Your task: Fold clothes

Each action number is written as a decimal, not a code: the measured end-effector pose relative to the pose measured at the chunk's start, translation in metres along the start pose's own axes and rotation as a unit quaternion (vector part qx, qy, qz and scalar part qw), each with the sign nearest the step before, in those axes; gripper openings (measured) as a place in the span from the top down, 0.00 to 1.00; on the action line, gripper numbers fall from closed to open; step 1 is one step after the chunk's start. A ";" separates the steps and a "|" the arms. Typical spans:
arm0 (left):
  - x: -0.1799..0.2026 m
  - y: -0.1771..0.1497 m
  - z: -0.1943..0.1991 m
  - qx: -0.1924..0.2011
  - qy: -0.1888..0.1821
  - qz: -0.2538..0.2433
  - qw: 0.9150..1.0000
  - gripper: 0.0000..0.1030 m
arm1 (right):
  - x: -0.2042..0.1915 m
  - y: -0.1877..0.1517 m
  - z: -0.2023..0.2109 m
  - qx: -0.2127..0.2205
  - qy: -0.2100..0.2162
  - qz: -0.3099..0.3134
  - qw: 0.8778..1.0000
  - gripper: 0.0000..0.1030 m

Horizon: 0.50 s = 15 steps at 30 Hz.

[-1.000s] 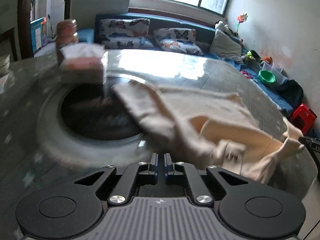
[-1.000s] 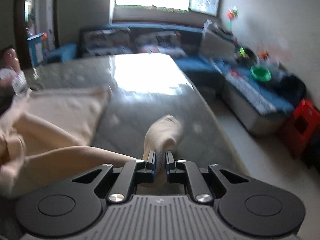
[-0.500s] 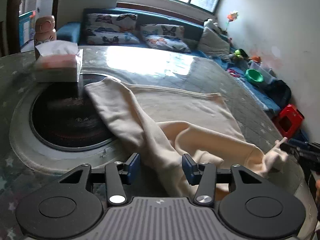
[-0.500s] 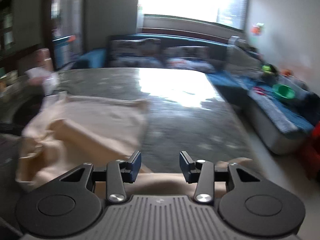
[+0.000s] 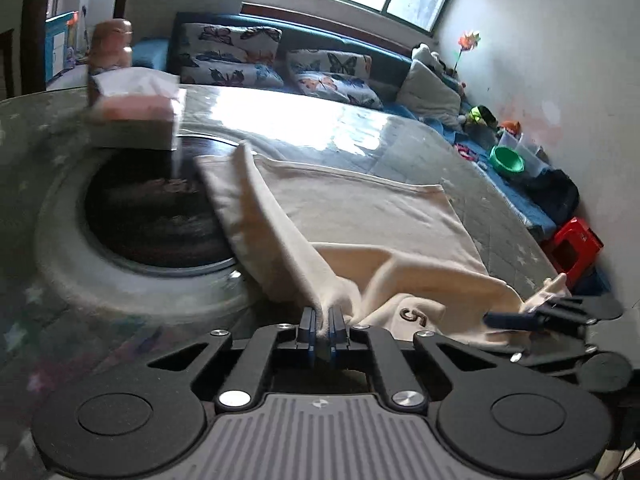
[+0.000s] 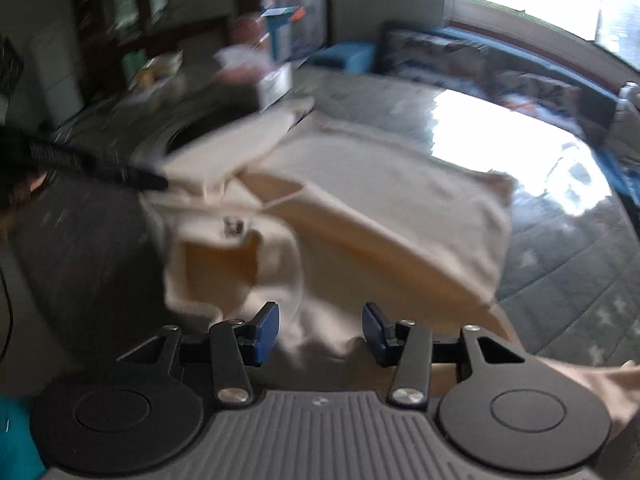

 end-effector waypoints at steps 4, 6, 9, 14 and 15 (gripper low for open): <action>-0.008 -0.032 0.014 -0.027 0.016 -0.011 0.999 0.93 | -0.011 -0.033 0.010 -0.054 0.017 0.034 0.998 0.53; -0.012 -0.053 0.009 -0.060 0.013 -0.003 0.998 0.92 | -0.019 -0.035 0.020 -0.057 0.033 0.046 0.997 0.53; -0.013 -0.062 0.010 -0.069 0.015 -0.009 0.997 0.84 | -0.033 -0.036 0.034 -0.051 0.056 0.060 0.995 0.53; -0.001 -0.040 0.023 -0.032 0.030 -0.047 0.998 0.72 | -0.055 -0.019 0.031 -0.034 0.092 0.049 0.994 0.56; 0.004 -0.040 0.023 -0.030 0.025 -0.056 0.998 0.71 | -0.059 -0.019 0.027 -0.036 0.096 0.050 0.993 0.56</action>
Point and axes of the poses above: each gripper's, at about its wrist camera, not at the fingertips, and z roughly against the way its jaws point, x to its right, y to its top, the point moved 8 cm from there along -z, roughly the way its jaws point, and after that the axes turned 12 degrees about -z, right-handed, at the moved point
